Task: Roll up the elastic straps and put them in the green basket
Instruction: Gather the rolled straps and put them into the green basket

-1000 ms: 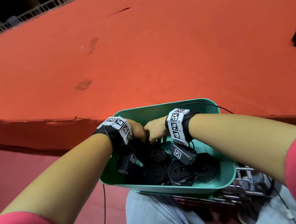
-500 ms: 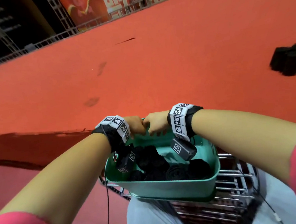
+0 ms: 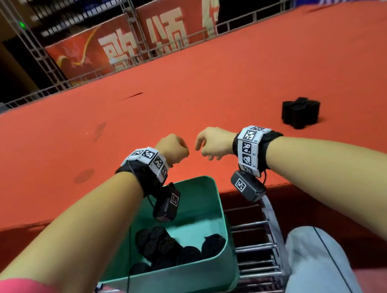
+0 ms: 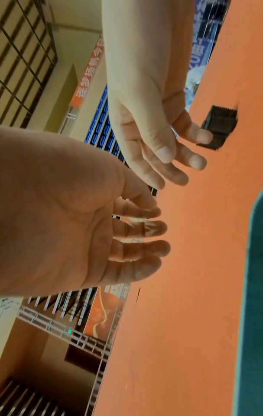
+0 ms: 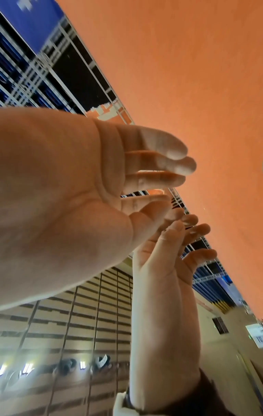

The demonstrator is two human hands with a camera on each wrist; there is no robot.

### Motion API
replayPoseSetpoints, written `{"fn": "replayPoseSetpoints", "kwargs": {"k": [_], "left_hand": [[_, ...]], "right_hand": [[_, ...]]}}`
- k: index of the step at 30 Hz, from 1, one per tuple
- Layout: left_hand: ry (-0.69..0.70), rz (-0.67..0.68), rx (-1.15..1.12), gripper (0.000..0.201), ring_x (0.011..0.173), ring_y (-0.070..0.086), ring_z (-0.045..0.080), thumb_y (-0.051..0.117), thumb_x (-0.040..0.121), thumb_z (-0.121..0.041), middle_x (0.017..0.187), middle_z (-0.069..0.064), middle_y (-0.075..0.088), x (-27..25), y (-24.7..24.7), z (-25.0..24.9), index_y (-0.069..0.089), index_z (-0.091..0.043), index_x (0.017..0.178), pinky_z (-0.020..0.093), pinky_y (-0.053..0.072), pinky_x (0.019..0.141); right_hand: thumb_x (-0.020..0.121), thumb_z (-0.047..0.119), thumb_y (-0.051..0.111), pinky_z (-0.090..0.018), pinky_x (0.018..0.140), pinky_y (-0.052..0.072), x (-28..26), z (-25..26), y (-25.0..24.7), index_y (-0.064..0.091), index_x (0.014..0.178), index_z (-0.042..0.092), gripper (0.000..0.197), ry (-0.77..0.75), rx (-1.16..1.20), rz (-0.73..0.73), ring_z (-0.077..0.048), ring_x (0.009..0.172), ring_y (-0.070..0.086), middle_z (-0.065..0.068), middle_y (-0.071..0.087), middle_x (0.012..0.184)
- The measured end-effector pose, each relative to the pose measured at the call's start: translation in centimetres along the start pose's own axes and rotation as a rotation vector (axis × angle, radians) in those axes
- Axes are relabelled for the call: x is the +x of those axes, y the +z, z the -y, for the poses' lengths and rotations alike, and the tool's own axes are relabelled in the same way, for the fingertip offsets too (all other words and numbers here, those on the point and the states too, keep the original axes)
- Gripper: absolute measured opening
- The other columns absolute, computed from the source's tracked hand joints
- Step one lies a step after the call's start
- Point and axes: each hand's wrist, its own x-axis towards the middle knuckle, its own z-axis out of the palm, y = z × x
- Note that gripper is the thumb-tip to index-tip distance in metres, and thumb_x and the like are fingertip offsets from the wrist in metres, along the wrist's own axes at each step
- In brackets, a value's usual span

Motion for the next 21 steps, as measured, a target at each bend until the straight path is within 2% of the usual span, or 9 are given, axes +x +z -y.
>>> {"fn": "replayPoseSetpoints", "kwargs": {"k": [2,5,9,13,16,19,21], "left_hand": [[0.049,-0.012,0.004,0.018,0.073,0.068,0.032,0.055,0.086,-0.009,0.079,0.012,0.068,1.5,1.0,-2.5,0.072,-0.011,0.092,0.038,0.058,0.06],[0.114,-0.004,0.002,0.017,0.064,0.061,0.028,0.056,0.085,-0.009,0.072,0.006,0.063,3.9,2.7,-6.2,0.071,-0.014,0.091,0.035,0.056,0.058],[0.174,-0.002,-0.003,0.016,0.07,0.06,0.025,0.058,0.085,-0.012,0.082,0.006,0.065,7.3,5.5,-10.8,0.07,-0.019,0.093,0.033,0.056,0.068],[0.224,0.027,-0.006,0.023,0.093,0.066,0.028,0.06,0.086,-0.014,0.102,0.008,0.07,10.5,8.4,-14.4,0.071,-0.016,0.107,0.03,0.051,0.076],[0.242,0.055,-0.01,0.027,0.106,0.063,0.027,0.061,0.087,-0.015,0.113,0.008,0.069,13.1,10.5,-16.2,0.068,-0.016,0.112,0.032,0.051,0.088],[0.246,0.083,-0.015,0.032,0.11,0.061,0.027,0.062,0.087,-0.016,0.118,0.007,0.066,15.7,12.6,-17.8,0.065,-0.017,0.119,0.031,0.049,0.09],[0.244,0.09,-0.052,0.034,0.105,0.062,0.028,0.062,0.086,-0.015,0.115,0.008,0.066,17.5,14.0,-18.9,0.064,-0.017,0.12,0.032,0.051,0.086]], "right_hand": [[0.087,0.003,0.053,-0.034,0.063,0.059,-0.8,-2.5,-1.9,0.067,0.109,0.01,0.027,0.037,0.004,-0.063,-0.021,0.072,0.067,-0.009,0.068,0.09],[0.086,0.003,0.052,-0.03,0.056,0.056,-1.5,-6.6,-4.7,0.069,0.106,0.01,0.027,0.103,0.005,-0.151,-0.021,0.063,0.063,-0.005,0.066,0.073],[0.086,0.006,0.054,-0.04,0.066,0.062,-1.7,-12.6,-8.0,0.069,0.105,0.013,0.025,0.197,0.026,-0.236,-0.031,0.084,0.072,-0.012,0.071,0.091],[0.086,0.006,0.055,-0.043,0.07,0.062,-1.5,-18.3,-10.3,0.067,0.107,0.014,0.025,0.282,0.043,-0.311,-0.031,0.082,0.071,-0.01,0.07,0.096],[0.087,0.007,0.058,-0.037,0.07,0.056,-0.9,-22.5,-11.6,0.065,0.111,0.017,0.028,0.332,0.058,-0.379,-0.026,0.078,0.065,-0.008,0.067,0.106],[0.087,0.007,0.06,-0.027,0.076,0.043,-0.1,-26.3,-12.7,0.064,0.119,0.016,0.034,0.373,0.072,-0.428,-0.024,0.097,0.061,-0.003,0.061,0.115],[0.086,0.007,0.06,-0.026,0.082,0.042,0.8,-28.6,-13.3,0.063,0.123,0.016,0.038,0.401,0.072,-0.471,-0.027,0.109,0.059,-0.005,0.055,0.125]]}}
